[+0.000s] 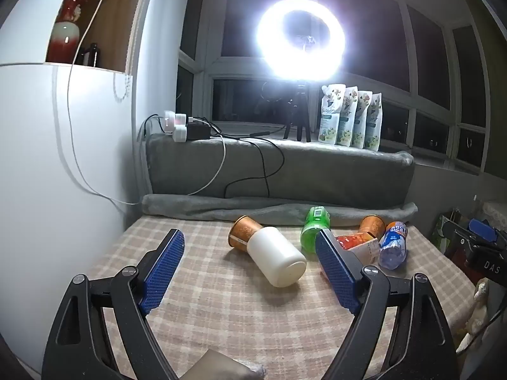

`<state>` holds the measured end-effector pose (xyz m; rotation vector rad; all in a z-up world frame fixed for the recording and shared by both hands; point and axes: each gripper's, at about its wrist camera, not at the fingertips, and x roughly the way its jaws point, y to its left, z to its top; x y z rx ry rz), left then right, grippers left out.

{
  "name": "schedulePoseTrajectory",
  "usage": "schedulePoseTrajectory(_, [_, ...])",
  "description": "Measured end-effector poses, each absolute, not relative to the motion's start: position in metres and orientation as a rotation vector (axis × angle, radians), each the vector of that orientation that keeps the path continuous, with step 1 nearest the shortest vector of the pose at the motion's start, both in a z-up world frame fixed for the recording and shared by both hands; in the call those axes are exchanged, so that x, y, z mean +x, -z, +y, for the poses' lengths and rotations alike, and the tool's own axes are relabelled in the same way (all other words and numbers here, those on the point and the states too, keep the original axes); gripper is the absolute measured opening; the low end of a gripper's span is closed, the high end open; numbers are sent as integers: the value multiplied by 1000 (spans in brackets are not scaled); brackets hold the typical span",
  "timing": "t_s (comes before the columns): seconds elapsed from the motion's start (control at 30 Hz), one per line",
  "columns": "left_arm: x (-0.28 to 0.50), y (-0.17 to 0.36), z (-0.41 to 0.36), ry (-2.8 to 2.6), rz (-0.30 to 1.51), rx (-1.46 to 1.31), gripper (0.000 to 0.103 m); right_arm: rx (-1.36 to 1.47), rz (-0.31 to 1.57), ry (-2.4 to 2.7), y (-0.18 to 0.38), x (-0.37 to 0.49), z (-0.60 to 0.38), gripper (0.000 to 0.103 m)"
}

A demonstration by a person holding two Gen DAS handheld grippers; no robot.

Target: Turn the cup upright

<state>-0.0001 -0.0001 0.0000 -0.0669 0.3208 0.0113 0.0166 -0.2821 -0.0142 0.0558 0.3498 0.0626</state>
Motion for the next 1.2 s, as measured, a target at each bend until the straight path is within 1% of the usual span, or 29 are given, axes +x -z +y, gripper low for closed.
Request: schedulePoseTrajectory(1.2, [0,0,0,-11,324,-66,85,46,362,-60,16,19,-280,99])
